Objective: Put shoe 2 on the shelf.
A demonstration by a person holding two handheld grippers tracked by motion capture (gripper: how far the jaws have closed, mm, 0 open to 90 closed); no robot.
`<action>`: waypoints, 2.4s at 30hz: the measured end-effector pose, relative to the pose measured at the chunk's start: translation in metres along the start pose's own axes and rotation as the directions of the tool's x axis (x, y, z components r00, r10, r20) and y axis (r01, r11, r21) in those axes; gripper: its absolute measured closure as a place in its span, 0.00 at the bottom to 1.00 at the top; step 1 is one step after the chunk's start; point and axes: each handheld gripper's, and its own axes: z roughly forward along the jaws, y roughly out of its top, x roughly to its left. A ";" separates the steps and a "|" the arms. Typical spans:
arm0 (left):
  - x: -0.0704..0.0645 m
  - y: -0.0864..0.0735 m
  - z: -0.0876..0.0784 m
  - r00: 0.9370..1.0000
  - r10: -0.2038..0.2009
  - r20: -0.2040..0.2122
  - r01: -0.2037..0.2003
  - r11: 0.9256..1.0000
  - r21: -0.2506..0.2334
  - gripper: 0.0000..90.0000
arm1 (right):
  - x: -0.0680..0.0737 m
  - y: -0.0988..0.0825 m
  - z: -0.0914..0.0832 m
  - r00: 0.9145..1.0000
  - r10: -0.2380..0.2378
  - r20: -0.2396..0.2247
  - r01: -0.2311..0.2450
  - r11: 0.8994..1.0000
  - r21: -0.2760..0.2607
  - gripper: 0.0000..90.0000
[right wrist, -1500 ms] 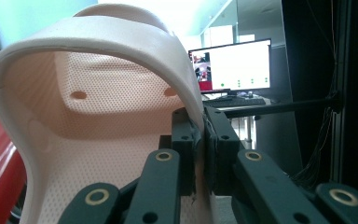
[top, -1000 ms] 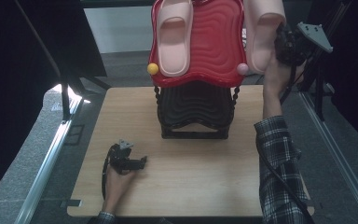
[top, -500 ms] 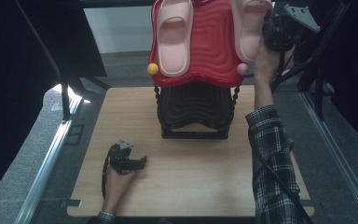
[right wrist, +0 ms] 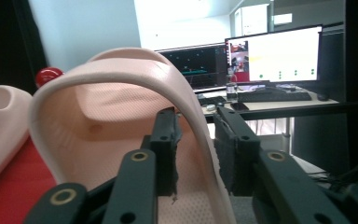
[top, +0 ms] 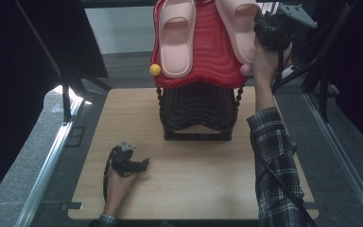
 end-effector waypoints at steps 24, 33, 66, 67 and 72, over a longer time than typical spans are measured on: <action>0.000 0.000 0.000 1.000 0.000 -0.001 0.000 1.000 0.001 0.03 | -0.038 -0.029 -0.051 0.998 -0.036 -0.047 0.032 0.996 -0.089 0.96; -0.001 0.000 0.000 1.000 -0.001 -0.005 0.001 1.000 -0.004 0.03 | -0.054 -0.082 -0.066 0.995 -0.035 -0.094 0.025 0.994 -0.104 1.00; -0.001 0.000 0.000 1.000 -0.003 -0.005 0.003 1.000 -0.006 0.03 | -0.011 -0.068 -0.048 0.950 -0.145 -0.278 0.138 0.989 -0.045 1.00; -0.001 0.000 0.000 1.000 -0.003 -0.005 0.003 1.000 -0.004 0.03 | -0.011 -0.068 -0.048 0.949 -0.149 -0.278 0.142 0.989 -0.046 1.00; -0.001 0.000 0.000 1.000 -0.003 -0.006 0.003 1.000 -0.006 0.03 | -0.013 -0.071 -0.050 0.950 -0.156 -0.269 0.149 0.988 -0.044 0.99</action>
